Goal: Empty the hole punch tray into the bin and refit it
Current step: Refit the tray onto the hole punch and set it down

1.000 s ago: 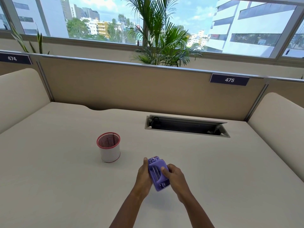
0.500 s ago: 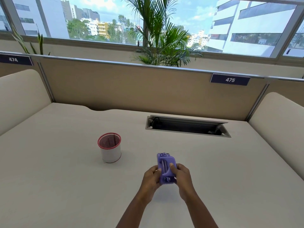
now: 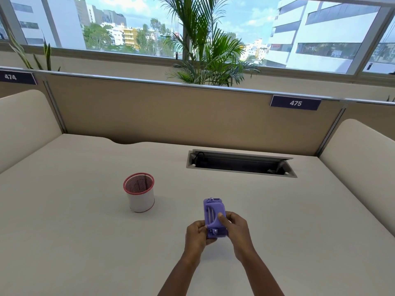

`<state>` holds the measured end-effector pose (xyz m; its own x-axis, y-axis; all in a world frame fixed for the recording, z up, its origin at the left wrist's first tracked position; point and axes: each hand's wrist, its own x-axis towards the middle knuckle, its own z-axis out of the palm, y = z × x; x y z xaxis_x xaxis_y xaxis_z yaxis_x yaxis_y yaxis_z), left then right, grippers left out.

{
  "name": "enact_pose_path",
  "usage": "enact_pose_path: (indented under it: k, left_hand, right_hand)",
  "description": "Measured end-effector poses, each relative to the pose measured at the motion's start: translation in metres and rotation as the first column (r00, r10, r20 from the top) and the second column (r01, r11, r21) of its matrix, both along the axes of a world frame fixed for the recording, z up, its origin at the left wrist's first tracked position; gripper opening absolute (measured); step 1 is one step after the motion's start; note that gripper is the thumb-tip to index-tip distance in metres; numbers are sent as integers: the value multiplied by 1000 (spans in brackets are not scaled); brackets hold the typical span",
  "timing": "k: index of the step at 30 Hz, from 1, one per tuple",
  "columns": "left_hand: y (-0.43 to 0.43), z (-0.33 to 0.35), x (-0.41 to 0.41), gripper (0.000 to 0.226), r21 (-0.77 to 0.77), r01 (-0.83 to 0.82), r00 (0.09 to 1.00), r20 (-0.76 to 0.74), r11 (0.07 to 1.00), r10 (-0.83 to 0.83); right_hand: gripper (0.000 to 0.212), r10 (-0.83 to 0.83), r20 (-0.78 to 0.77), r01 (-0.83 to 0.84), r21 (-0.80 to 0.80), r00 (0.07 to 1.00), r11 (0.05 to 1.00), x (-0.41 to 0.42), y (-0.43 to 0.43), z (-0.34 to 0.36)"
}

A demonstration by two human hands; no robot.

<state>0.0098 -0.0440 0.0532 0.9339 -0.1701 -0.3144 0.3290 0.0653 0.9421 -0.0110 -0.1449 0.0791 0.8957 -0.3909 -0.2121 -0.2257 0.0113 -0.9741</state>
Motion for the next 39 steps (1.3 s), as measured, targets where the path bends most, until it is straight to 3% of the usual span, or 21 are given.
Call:
enact_pose_path:
  k: [3,6,9,16,20,23,27,31,39]
  left_hand:
    - [3,1,3,28,-57,-53,998,-38,997,51]
    - [6,1,6,26,-102,-101,993,-64,990,95]
    - [7,0,5,25,-115,-93,995,-53,989,87]
    - [7,-4,5,17,-100,-105,994,-52,989,100]
    - [10,-2,7,18,-104,-102,994,-48,989,97]
    - [11,-2,6,23,-103,-78,996,-43,992,74]
    - [9,-5,2,23,-45,-5,1000,-25,999,4]
    - [5,-11,-4,25,12,69,998,-8,998,-69]
    - [3,-14,-8,34,29,69,997,-40,997,-68]
  right_hand:
    - [29,-14,-21,16,108,1000,994,1,-5,1]
    - [28,37,-83,-22,172,996,985,-3,-7,-2]
    - [26,89,-120,-75,114,989,991,-7,-6,-7]
    - [18,-5,-163,10,30,987,1000,-1,-6,-10]
    - [21,108,-228,-100,49,968,994,0,-14,-4]
    - [26,171,-184,-163,57,968,985,4,-15,4]
    - [23,78,-78,-62,194,994,979,17,-15,11]
    - [26,-28,-88,37,108,996,993,26,-20,13]
    - [26,-86,-73,83,-41,994,996,25,-22,4]
